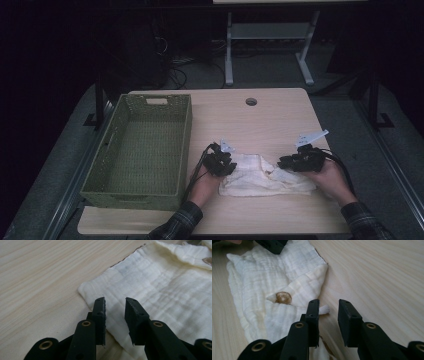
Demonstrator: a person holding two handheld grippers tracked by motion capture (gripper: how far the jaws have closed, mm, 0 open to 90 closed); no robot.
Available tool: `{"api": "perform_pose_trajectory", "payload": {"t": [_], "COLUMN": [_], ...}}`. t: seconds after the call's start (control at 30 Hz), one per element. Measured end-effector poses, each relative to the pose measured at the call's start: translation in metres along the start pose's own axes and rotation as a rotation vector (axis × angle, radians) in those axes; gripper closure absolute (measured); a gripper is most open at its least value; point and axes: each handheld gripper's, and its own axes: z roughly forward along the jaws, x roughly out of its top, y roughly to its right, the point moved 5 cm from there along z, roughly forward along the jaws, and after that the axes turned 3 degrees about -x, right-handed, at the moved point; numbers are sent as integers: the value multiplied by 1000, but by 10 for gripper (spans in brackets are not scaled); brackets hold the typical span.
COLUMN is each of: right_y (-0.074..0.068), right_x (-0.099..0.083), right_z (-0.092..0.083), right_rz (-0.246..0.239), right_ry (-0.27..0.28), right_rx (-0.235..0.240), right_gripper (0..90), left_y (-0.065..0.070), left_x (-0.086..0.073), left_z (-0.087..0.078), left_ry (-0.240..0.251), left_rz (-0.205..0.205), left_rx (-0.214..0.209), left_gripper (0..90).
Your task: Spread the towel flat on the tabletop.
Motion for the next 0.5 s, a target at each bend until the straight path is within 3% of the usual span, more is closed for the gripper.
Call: {"api": "perform_pose_trajectory", "payload": {"t": [0.07, 0.2, 0.33, 0.43, 0.5], "right_y": [0, -7, -11, -14, -15], "right_x": [-1, -4, -6, -7, -6], "right_z": [2, 8, 11, 11, 10], "right_rz": [0, -57, -71, -69, -92], "right_ry": [-5, -34, -50, -52, -53], "right_rx": [13, 31, 39, 64, 49], "right_gripper": [700, 701, 730, 858, 895], "left_y": [1, 0, 0, 0, 0], "left_x": [0, 0, 0, 0, 0], "left_z": [0, 0, 0, 0, 0], "left_ry": [1, 0, 1, 0, 0], "left_rz": [-9, -2, -3, 1, 3], "left_rx": [-3, -4, -3, -2, -1], "left_gripper": [696, 696, 696, 696, 695]}}
